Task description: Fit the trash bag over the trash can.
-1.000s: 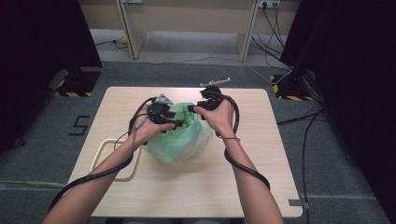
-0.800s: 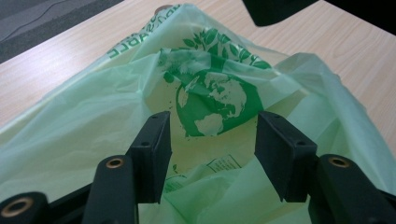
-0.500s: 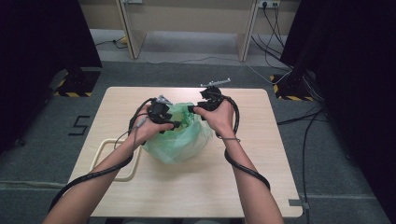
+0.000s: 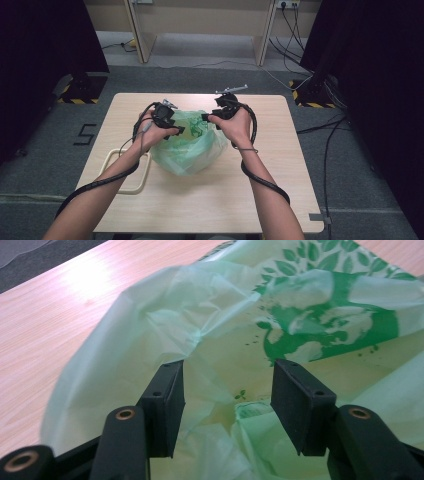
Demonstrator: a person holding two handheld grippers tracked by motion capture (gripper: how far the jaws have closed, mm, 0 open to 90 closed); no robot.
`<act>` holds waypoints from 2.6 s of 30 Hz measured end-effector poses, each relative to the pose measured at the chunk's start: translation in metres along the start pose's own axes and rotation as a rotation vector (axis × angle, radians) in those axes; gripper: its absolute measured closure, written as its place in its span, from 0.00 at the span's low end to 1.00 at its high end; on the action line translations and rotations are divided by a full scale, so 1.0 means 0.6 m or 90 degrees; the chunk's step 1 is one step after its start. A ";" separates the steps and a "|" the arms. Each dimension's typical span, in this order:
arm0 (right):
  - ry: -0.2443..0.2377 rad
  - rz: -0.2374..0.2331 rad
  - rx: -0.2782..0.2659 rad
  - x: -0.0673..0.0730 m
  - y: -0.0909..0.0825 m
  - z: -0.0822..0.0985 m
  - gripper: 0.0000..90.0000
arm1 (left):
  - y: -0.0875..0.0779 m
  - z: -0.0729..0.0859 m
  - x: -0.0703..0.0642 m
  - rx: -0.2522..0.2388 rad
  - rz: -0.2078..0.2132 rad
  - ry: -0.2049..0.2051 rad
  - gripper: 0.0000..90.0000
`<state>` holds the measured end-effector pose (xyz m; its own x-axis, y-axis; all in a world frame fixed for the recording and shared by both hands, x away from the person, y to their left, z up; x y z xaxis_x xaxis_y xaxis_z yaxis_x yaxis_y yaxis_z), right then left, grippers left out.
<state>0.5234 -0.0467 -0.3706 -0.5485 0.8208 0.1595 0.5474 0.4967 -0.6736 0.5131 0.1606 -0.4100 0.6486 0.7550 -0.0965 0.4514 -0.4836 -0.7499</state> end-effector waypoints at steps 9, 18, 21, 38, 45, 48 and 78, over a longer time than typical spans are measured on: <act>0.002 -0.002 0.004 0.001 0.001 0.001 0.54 | -0.007 0.002 0.017 0.000 -0.020 -0.008 0.51; 0.000 -0.004 0.003 0.001 -0.001 0.001 0.54 | -0.006 0.002 0.022 -0.004 -0.022 -0.011 0.51; -0.002 -0.006 0.002 0.002 -0.002 0.001 0.54 | -0.006 0.001 0.022 -0.008 -0.019 -0.009 0.50; -0.009 -0.018 -0.003 0.014 -0.010 0.004 0.54 | -0.043 0.021 -0.012 -0.019 -0.030 0.062 0.41; -0.011 -0.020 -0.005 0.013 -0.015 0.006 0.54 | -0.056 0.034 -0.017 -0.019 -0.057 0.100 0.37; -0.009 -0.019 -0.006 0.010 -0.016 0.007 0.54 | -0.061 0.037 -0.019 -0.019 -0.062 0.105 0.35; 0.012 -0.012 -0.002 -0.007 -0.022 0.020 0.52 | -0.120 0.082 0.013 -0.095 -0.011 0.003 0.24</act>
<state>0.5109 -0.0602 -0.3712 -0.5469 0.8164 0.1853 0.5393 0.5129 -0.6679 0.4554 0.2230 -0.3887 0.6426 0.7618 -0.0815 0.5481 -0.5315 -0.6458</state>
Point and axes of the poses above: each handheld gripper's, and its own axes: y roughly forward along the jaws, z roughly out of its underside, x roughly to its left, the point moved 3 cm from there along y, roughly forward along the jaws, and after that the axes turned 6 degrees about z, right-handed, at the moved point
